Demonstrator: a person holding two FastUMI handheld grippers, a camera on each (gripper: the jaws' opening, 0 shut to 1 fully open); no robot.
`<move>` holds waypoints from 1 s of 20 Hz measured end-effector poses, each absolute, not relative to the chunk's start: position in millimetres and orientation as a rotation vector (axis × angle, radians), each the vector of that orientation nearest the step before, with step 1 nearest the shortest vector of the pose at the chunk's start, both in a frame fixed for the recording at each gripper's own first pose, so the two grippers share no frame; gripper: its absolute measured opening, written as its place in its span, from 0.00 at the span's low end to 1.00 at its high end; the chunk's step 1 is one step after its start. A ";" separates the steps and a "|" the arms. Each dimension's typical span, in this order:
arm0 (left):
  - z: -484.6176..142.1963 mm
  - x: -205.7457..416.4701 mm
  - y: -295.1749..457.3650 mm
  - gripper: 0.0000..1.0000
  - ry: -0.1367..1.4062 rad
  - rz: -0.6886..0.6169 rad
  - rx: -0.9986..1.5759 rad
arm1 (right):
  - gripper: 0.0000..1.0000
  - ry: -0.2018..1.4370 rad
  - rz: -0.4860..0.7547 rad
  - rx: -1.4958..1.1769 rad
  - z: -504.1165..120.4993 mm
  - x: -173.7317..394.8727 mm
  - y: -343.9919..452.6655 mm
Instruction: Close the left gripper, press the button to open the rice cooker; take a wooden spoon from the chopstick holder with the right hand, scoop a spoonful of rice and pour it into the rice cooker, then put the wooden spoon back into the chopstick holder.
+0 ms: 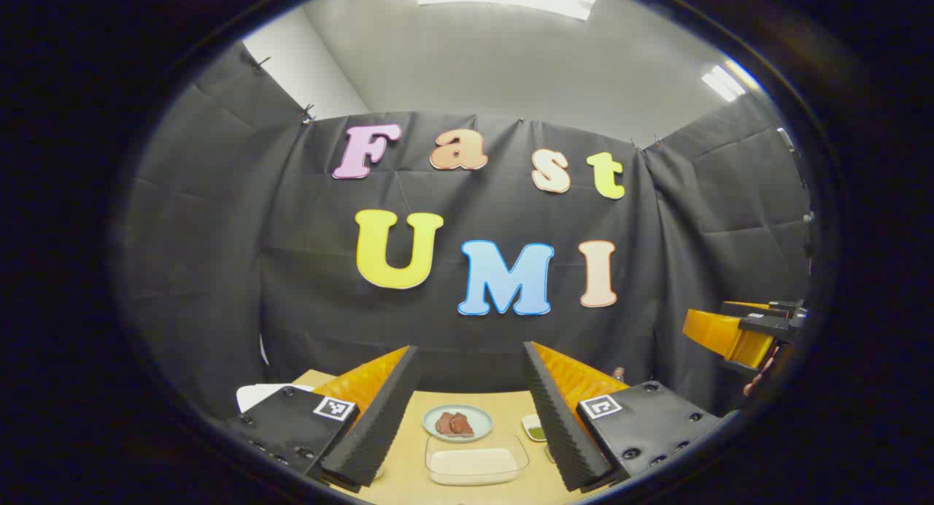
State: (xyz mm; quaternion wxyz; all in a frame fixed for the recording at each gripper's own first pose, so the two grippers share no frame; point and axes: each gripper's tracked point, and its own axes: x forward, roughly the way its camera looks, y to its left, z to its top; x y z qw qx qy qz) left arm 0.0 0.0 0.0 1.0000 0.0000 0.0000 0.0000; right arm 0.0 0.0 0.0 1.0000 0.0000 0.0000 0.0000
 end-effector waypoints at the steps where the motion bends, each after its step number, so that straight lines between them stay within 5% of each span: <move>1: 0.6 -2.4 -0.7 0.96 0.000 0.001 0.006 | 0.98 0.002 0.002 0.008 -1.2 1.9 -0.1; 20: -6.4 11.1 18.8 0.96 -0.004 0.054 -0.004 | 0.99 0.008 0.096 -0.008 -8.4 32.3 19.0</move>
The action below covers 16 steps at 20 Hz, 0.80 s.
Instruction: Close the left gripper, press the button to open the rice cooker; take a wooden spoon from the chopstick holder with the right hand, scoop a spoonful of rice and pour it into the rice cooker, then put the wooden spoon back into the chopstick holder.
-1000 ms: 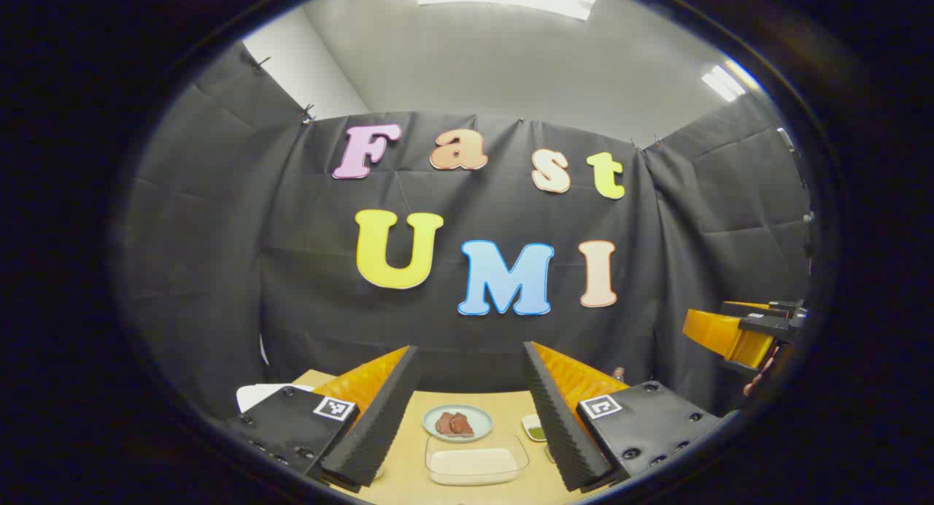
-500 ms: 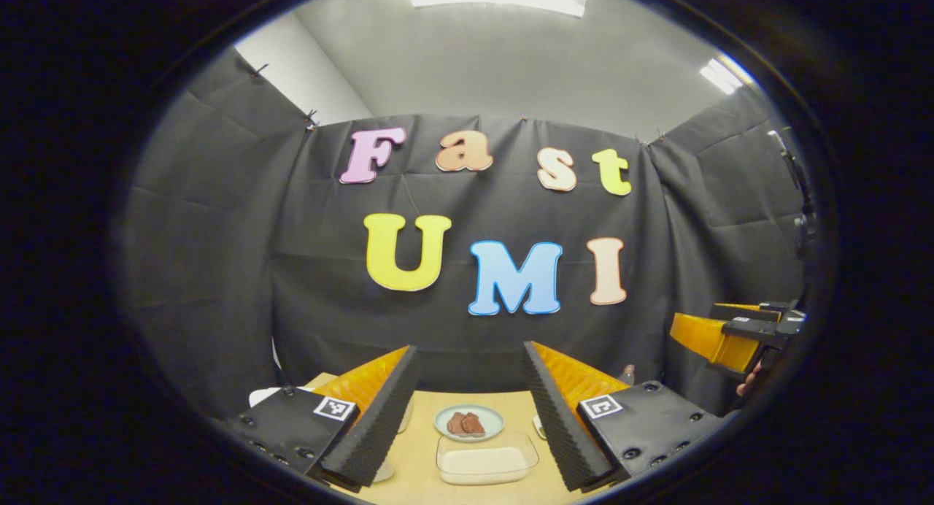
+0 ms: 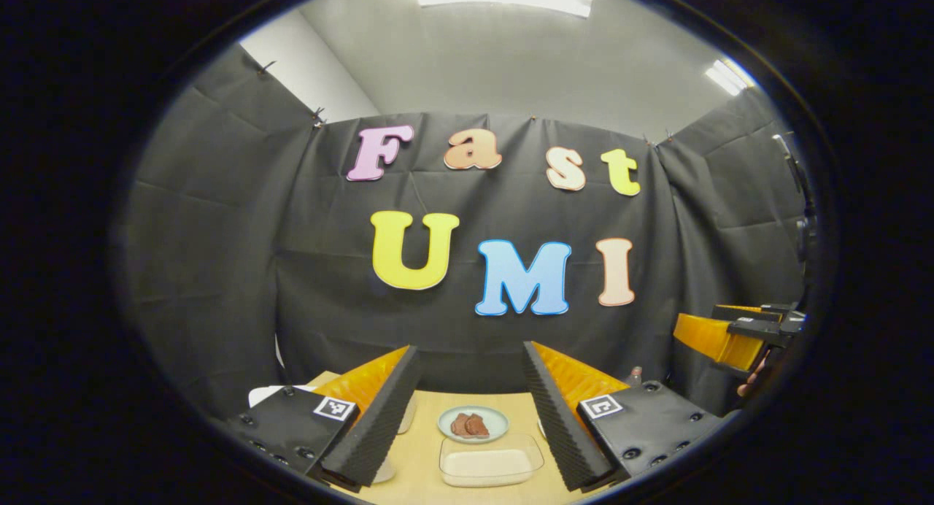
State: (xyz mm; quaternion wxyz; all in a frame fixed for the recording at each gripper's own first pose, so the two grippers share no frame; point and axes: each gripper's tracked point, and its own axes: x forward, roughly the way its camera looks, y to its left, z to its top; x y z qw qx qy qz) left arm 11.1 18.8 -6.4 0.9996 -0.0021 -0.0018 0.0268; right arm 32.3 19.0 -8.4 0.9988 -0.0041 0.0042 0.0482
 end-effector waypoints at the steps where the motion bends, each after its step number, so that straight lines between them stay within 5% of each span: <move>1: -9.2 12.1 21.8 0.96 -0.002 0.054 -0.012 | 0.99 0.011 0.101 -0.009 -9.7 32.7 19.9; 7: -40.5 31.1 56.6 0.96 0.050 0.098 -0.020 | 0.99 0.035 0.117 -0.029 -24.8 38.6 20.3; 11: -75.0 41.2 84.6 0.86 0.140 0.124 -0.018 | 0.99 0.067 0.134 -0.047 -36.8 43.3 19.5; 16: -131.6 49.2 136.0 0.09 0.324 0.187 -0.090 | 0.99 0.085 0.179 -0.052 -46.7 51.6 29.8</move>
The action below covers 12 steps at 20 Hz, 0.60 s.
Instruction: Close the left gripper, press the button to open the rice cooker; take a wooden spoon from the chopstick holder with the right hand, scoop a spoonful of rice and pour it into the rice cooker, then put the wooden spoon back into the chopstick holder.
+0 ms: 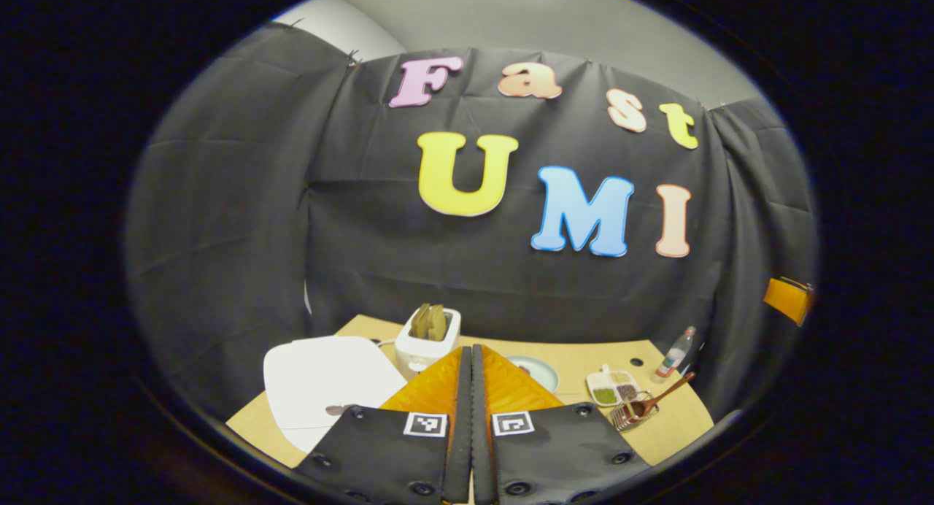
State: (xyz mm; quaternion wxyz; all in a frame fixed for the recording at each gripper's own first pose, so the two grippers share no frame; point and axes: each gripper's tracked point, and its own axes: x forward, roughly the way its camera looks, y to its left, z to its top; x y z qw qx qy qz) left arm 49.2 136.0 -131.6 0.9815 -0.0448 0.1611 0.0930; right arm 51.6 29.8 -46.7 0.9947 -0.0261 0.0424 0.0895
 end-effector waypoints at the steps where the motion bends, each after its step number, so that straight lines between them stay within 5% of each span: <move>1: -145.8 50.9 141.9 0.11 0.365 0.179 -0.126 | 0.99 0.093 0.189 -0.058 -49.9 52.6 32.2; 12: -245.3 35.5 262.9 0.09 0.639 0.362 -0.259 | 0.99 0.163 0.205 -0.057 -78.9 57.8 34.3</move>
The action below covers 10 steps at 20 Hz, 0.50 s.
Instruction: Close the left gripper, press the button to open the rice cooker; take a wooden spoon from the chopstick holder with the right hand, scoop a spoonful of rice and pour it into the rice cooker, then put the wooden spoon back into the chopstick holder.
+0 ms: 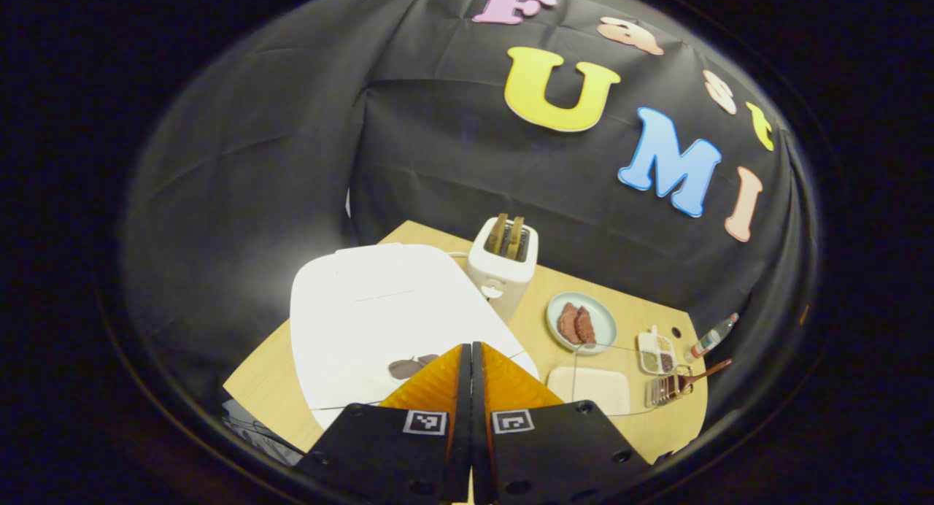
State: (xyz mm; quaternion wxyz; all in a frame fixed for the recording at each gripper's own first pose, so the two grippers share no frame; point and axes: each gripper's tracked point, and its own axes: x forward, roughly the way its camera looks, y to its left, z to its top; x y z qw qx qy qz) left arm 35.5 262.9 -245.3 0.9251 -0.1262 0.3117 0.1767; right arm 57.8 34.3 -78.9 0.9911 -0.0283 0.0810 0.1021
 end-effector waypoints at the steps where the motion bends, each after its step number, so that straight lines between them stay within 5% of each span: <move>1: -252.7 35.1 271.0 0.09 0.657 0.376 -0.260 | 0.99 0.169 0.203 -0.060 -80.4 58.3 33.2; 10: -290.7 39.6 294.3 0.09 0.721 0.401 -0.261 | 0.99 0.179 0.178 -0.093 -83.9 65.0 26.7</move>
